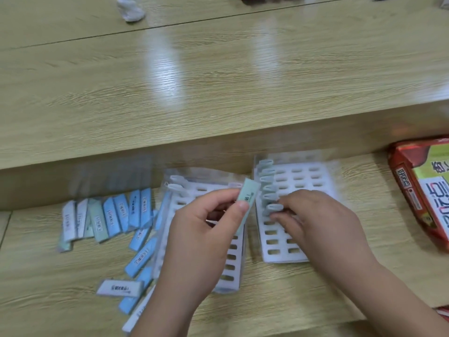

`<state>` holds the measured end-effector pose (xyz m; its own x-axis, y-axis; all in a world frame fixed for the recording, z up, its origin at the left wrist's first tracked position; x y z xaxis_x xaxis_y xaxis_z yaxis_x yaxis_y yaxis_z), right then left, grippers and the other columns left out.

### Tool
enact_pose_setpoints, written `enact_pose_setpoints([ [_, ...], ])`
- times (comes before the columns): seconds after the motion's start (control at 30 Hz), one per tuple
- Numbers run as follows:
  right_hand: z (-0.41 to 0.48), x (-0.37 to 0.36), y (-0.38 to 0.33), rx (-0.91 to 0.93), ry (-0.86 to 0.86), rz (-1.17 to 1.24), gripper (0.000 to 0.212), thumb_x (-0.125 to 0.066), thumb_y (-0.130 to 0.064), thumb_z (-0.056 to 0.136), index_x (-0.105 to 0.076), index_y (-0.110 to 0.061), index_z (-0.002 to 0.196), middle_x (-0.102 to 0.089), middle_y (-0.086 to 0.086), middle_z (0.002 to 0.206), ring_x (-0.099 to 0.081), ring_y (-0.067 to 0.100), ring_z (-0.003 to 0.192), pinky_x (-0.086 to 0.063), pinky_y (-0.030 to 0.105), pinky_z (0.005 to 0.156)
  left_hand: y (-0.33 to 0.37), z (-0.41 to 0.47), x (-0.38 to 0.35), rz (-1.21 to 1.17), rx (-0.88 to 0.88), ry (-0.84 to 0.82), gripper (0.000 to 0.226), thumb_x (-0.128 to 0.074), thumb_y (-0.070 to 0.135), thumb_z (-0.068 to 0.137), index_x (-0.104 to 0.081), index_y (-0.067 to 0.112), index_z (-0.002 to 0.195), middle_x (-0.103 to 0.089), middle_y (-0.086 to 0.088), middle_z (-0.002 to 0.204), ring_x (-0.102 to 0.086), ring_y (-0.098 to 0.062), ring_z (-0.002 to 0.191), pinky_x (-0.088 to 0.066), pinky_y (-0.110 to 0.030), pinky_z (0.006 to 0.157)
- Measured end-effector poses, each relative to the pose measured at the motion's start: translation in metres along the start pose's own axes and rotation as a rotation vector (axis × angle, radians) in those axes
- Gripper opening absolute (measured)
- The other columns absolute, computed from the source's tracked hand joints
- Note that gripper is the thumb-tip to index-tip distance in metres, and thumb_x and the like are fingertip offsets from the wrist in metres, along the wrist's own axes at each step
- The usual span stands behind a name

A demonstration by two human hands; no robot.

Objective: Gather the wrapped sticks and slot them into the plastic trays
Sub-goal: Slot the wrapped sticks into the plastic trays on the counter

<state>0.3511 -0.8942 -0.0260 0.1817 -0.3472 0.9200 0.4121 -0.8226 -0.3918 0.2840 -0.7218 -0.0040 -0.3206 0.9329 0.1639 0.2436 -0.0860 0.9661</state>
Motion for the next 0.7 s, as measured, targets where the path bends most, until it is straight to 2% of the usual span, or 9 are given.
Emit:
enact_pose_setpoints([
  [0.07,-0.002,0.010,0.008,-0.072,-0.014,0.035,0.034,-0.056,-0.064,0.082,-0.066,-0.042,0.106,-0.060,-0.029,0.092,-0.055,-0.005,0.084,-0.038,0.018,0.062,0.003,0.000,0.000,0.031,-0.025,-0.032,0.018,-0.070,0.026,0.091,-0.079,0.041,0.095,-0.074,0.015,0.080,-0.062,0.004,0.067,-0.045,-0.008,0.058],
  [0.13,-0.003,0.026,0.007,-0.113,0.050,0.274,0.039,-0.055,-0.073,0.076,-0.063,-0.046,0.103,-0.062,-0.030,0.091,-0.060,-0.004,0.080,-0.046,0.017,0.059,0.007,0.000,0.000,0.088,-0.071,-0.063,0.023,-0.068,0.027,0.092,-0.076,0.048,0.097,-0.073,0.016,0.082,-0.060,0.003,0.067,-0.045,-0.010,0.058],
  [0.2,0.000,0.039,-0.004,-0.081,0.069,0.647,0.033,-0.063,-0.065,0.077,-0.067,-0.044,0.102,-0.067,-0.024,0.095,-0.065,0.001,0.081,-0.049,0.014,0.058,0.012,-0.002,-0.001,0.179,-0.140,-0.087,0.025,-0.067,0.031,0.092,-0.074,0.054,0.099,-0.071,0.018,0.087,-0.061,0.002,0.072,-0.046,-0.012,0.062],
  [0.27,0.005,0.042,-0.018,-0.029,-0.020,0.844,0.027,-0.067,-0.054,0.077,-0.072,-0.041,0.100,-0.070,-0.012,0.087,-0.066,0.005,0.072,-0.051,0.018,0.055,0.017,-0.003,-0.004,0.259,-0.218,-0.104,0.018,-0.067,0.036,0.091,-0.074,0.051,0.099,-0.069,0.020,0.091,-0.059,0.004,0.073,-0.043,-0.008,0.067],
  [0.33,0.011,0.043,-0.027,-0.008,-0.069,0.863,0.015,-0.074,-0.044,0.078,-0.075,-0.038,0.092,-0.070,-0.004,0.076,-0.064,0.015,0.063,-0.053,0.029,0.052,0.018,-0.004,-0.004,0.246,-0.226,-0.112,0.016,-0.070,0.040,0.089,-0.072,0.048,0.103,-0.068,0.019,0.088,-0.058,0.004,0.071,-0.042,-0.007,0.066],
  [0.43,0.011,0.043,-0.025,-0.070,0.015,1.017,0.013,-0.076,-0.034,0.074,-0.076,-0.030,0.086,-0.073,-0.001,0.075,-0.068,0.011,0.064,-0.055,0.019,0.058,0.010,-0.002,0.001,0.101,-0.148,-0.110,0.029,-0.069,0.038,0.082,-0.067,0.047,0.109,-0.070,0.010,0.090,-0.066,-0.008,0.081,-0.052,-0.024,0.070],
  [0.5,0.006,0.037,-0.018,-0.166,0.079,1.180,0.018,-0.075,-0.032,0.069,-0.076,-0.024,0.085,-0.074,0.004,0.077,-0.072,0.015,0.067,-0.057,0.020,0.062,0.005,-0.001,0.003,-0.008,-0.092,-0.096,0.029,-0.073,0.035,0.082,-0.067,0.044,0.109,-0.073,0.003,0.094,-0.070,-0.020,0.089,-0.059,-0.034,0.076],
  [0.57,-0.001,0.028,-0.015,-0.236,0.086,1.268,0.020,-0.076,-0.032,0.067,-0.075,-0.021,0.084,-0.074,0.009,0.080,-0.074,0.022,0.071,-0.058,0.024,0.064,0.002,0.001,0.006,-0.117,-0.059,-0.067,0.017,-0.074,0.027,0.088,-0.071,0.035,0.103,-0.075,-0.003,0.092,-0.072,-0.025,0.089,-0.060,-0.031,0.075],
  [0.7,-0.012,0.009,-0.015,-0.293,0.003,1.259,0.017,-0.080,-0.030,0.071,-0.074,-0.021,0.084,-0.075,0.008,0.085,-0.075,0.024,0.079,-0.059,0.027,0.067,0.002,0.006,0.006,-0.156,-0.055,-0.052,0.011,-0.070,0.030,0.087,-0.075,0.027,0.096,-0.077,-0.002,0.091,-0.072,-0.019,0.085,-0.058,-0.023,0.073],
])
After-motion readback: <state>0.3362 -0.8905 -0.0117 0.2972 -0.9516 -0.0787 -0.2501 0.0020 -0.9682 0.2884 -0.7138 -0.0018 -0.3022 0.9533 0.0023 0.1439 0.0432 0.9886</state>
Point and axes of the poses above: each hand's wrist, its own z-axis towards the middle knuckle, its own x-axis out of the back of the hand, y = z × x, the point moved 5 cm from there along z, towards the middle knuckle
